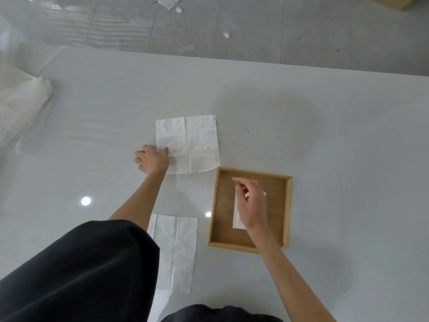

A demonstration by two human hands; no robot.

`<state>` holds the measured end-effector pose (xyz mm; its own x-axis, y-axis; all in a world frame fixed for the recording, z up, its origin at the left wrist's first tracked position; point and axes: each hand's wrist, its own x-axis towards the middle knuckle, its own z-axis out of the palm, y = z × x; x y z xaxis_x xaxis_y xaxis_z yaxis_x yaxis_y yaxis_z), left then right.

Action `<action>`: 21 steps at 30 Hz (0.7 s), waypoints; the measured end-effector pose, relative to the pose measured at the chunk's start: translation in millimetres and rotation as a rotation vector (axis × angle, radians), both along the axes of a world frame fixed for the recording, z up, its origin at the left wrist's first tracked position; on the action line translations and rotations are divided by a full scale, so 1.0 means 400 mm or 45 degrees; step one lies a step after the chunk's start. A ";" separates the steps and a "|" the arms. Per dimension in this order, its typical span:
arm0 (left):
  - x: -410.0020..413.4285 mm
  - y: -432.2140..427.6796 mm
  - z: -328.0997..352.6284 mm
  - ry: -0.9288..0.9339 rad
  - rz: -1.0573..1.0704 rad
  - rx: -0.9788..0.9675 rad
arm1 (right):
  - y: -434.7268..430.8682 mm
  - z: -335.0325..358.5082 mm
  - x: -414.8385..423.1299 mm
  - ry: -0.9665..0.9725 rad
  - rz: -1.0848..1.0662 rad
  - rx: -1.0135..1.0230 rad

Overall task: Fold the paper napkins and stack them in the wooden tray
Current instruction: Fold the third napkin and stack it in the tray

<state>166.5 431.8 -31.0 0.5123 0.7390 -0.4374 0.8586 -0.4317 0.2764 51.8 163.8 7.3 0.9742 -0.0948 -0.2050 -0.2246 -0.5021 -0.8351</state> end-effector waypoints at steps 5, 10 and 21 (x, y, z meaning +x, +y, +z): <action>0.007 0.001 -0.027 -0.070 -0.034 0.052 | 0.175 -0.044 0.218 0.002 0.113 -0.139; 0.002 0.011 -0.045 -0.124 -0.119 0.106 | 0.257 -0.101 0.368 0.155 0.062 -0.494; 0.019 0.040 -0.020 -0.289 0.128 -0.411 | 0.281 -0.121 0.400 0.177 0.014 -0.581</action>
